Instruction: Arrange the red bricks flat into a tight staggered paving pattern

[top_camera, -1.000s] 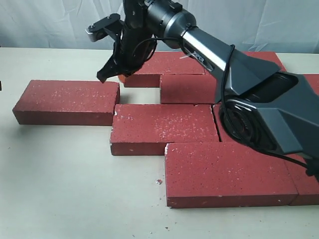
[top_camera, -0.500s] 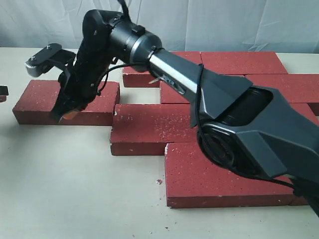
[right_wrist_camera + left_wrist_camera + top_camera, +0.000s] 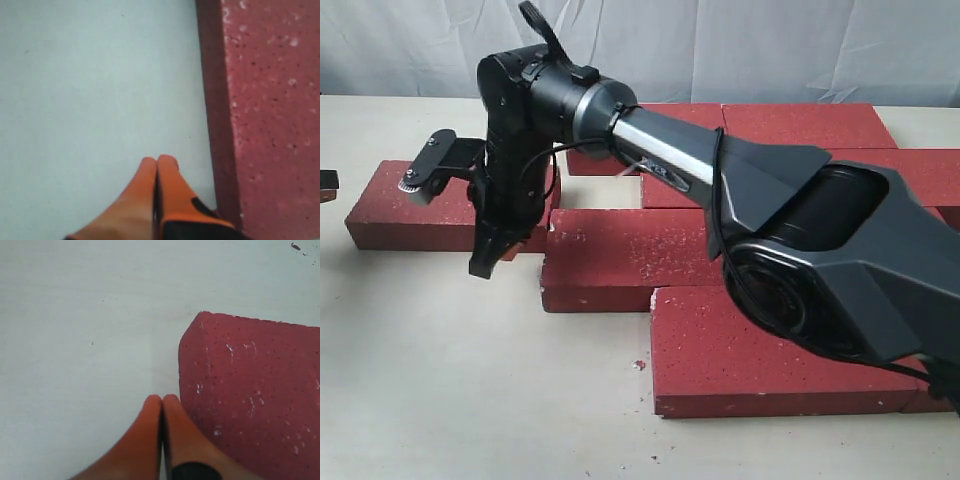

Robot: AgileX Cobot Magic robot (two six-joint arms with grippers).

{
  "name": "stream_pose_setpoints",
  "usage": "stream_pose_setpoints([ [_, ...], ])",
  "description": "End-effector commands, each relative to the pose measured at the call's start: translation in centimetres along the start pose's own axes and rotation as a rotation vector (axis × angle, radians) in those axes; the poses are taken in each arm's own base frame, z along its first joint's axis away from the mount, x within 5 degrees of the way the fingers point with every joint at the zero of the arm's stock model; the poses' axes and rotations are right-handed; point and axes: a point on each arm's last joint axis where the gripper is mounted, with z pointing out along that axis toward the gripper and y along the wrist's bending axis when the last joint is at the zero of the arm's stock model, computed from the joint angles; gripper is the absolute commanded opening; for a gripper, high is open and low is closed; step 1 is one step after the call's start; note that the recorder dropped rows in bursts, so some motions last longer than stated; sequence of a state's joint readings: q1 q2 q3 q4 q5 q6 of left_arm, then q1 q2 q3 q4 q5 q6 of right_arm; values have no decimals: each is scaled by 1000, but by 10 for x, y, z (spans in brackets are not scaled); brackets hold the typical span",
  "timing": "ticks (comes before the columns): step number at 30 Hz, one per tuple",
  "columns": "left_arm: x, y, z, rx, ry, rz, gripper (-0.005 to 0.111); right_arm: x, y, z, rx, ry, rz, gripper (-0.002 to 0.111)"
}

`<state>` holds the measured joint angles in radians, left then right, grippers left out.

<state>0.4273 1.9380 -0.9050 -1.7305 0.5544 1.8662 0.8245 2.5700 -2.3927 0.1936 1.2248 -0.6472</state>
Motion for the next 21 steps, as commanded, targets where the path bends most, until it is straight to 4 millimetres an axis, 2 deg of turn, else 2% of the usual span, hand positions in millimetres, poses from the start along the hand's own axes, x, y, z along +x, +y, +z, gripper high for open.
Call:
stream_pose_setpoints([
  [1, 0, 1, 3, 3, -3, -10, 0, 12, -19, 13, 20, -6, 24, -1],
  [9, 9, 3, 26, 127, 9, -44, 0, 12, -37, 14, 103, -97, 49, -1],
  [15, 10, 6, 33, 140, 11, -50, 0, 11, -30, 14, 23, -106, 86, -1],
  [18, 10, 5, 33, 157, 3, -18, 0, 6, -21, 2, -66, -140, 114, -1],
  [21, 10, 5, 33, 157, 2, -8, 0, 0, -19, -26, -38, -171, 88, -1],
])
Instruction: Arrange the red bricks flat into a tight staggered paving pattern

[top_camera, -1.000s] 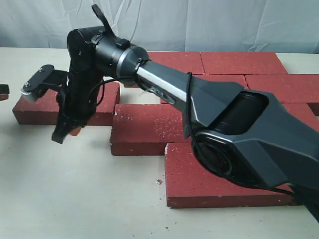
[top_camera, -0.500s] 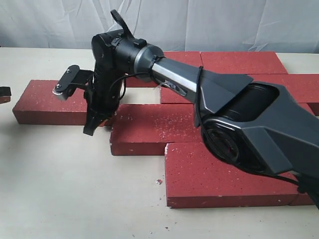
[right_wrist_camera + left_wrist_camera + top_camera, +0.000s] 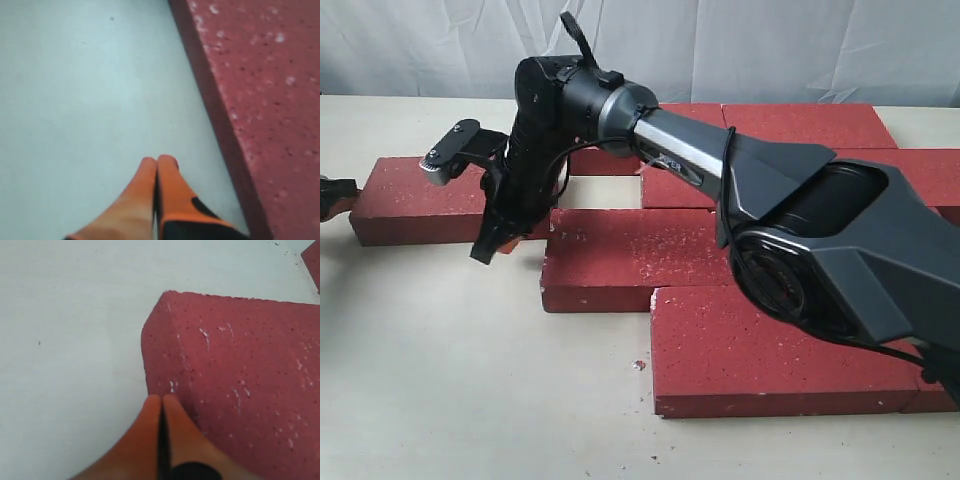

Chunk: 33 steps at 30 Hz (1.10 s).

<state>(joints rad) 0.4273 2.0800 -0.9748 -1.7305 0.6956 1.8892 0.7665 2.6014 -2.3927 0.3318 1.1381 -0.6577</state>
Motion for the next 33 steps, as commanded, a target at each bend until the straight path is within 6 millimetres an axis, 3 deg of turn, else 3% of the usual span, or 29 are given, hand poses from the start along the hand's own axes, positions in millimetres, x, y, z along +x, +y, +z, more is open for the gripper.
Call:
stream_pose_setpoints([
  [1, -1, -1, 2, 16, -13, 12, 0, -12, 2, -45, 36, -58, -23, -1],
  [5, -4, -3, -1, 15, -22, 12, 0, -12, -23, -83, 181, -132, 98, -1],
  [10, -9, -3, -5, -10, -29, 24, 0, 13, -62, -92, 237, -137, 276, -1],
  [14, -11, 4, -5, -81, -15, 28, 0, 30, -80, -81, 226, -122, 388, -1],
  [24, -7, 3, 6, -31, -7, -2, 0, 46, -92, -30, 211, -90, 414, -1],
  [28, -5, -4, 18, -10, 13, -3, 0, 47, -93, -19, 200, -109, 429, -1],
  [33, -8, -13, 28, 12, 20, 23, 0, 43, -92, -18, 194, -152, 438, -1],
])
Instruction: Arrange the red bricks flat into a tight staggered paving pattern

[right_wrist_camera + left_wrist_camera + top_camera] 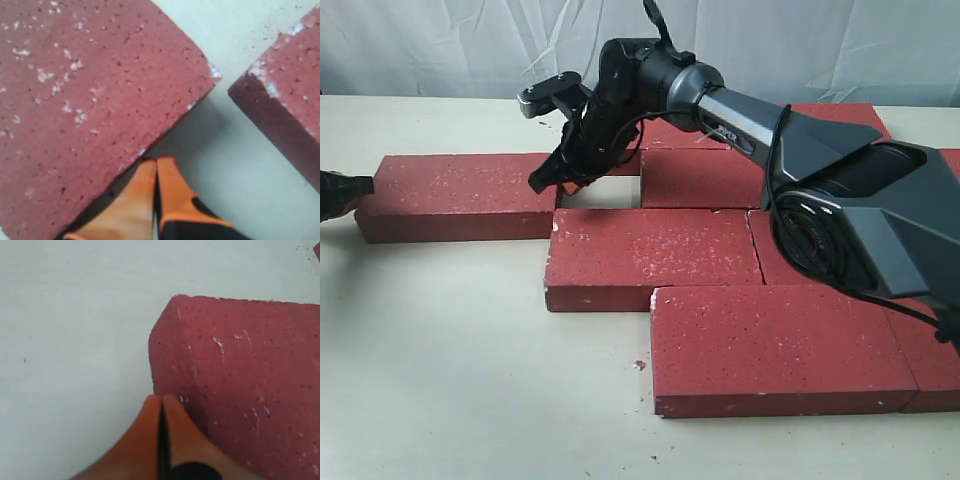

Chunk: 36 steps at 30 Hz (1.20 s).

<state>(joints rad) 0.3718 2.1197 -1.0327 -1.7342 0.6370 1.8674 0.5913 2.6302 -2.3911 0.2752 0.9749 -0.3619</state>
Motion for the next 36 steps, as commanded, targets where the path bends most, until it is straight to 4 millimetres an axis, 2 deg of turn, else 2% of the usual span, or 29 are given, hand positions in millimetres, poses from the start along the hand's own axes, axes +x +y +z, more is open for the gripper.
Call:
stream_pose_setpoints([
  [1, -3, -10, 8, 35, -4, 7, 0, -5, 2, -1, -6, -47, 10, -1],
  [5, -4, -15, 11, 45, -1, 21, 0, -6, 2, -1, 0, -60, 8, -1],
  [16, -7, -10, 12, 2, 2, 32, 0, -16, 3, -1, 4, -166, 31, -1],
  [27, -4, -16, 20, 132, -20, 60, 0, -2, 4, 0, -2, -16, -20, -1],
  [36, -4, -20, 22, 138, -17, 77, 0, -3, 10, -15, -22, 32, -52, -1],
])
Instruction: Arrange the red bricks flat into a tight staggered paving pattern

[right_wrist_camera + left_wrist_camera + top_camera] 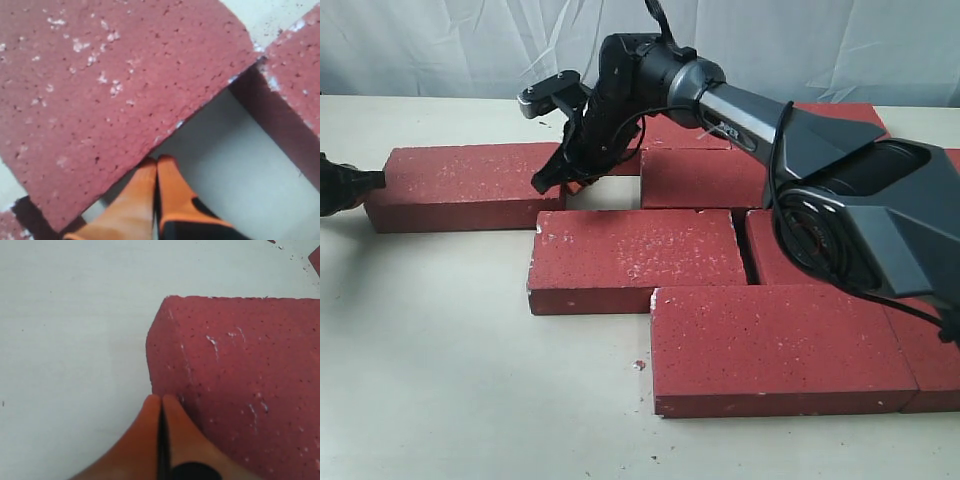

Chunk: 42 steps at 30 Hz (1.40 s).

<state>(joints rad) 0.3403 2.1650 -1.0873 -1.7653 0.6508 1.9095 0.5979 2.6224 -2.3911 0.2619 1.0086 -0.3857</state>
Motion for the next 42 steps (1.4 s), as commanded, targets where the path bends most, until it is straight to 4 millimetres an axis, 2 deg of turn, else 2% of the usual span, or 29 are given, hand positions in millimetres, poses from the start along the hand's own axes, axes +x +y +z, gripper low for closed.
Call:
stream_pose_setpoints([
  [1, 2, -17, 6, 114, -2, 43, 0, -3, 6, -12, -22, 13, -15, -1],
  [6, 0, -21, 7, 131, -10, 71, 0, 0, 7, -13, -39, 45, -13, -1],
  [10, -3, -16, 2, 96, -13, 72, 0, -6, 19, -12, -131, -12, -23, -1],
  [14, -7, -13, -3, 75, -24, 71, 0, -8, 27, -11, -135, -22, -35, -1],
  [22, -8, -15, -3, 87, -28, 74, 0, -5, 29, -10, -129, 25, -56, -1],
  [26, -8, -17, -3, 105, -33, 76, 0, -7, 26, -10, -101, 2, -61, -1],
  [31, -8, -17, -3, 108, -30, 81, 0, -2, 13, -10, 36, 57, -88, -1],
  [34, -8, -17, -3, 113, -26, 86, 0, -1, 7, -15, 108, 82, -78, -1],
  [42, -7, -18, -3, 116, -26, 88, 0, -4, 9, -40, 127, 123, -89, -1],
])
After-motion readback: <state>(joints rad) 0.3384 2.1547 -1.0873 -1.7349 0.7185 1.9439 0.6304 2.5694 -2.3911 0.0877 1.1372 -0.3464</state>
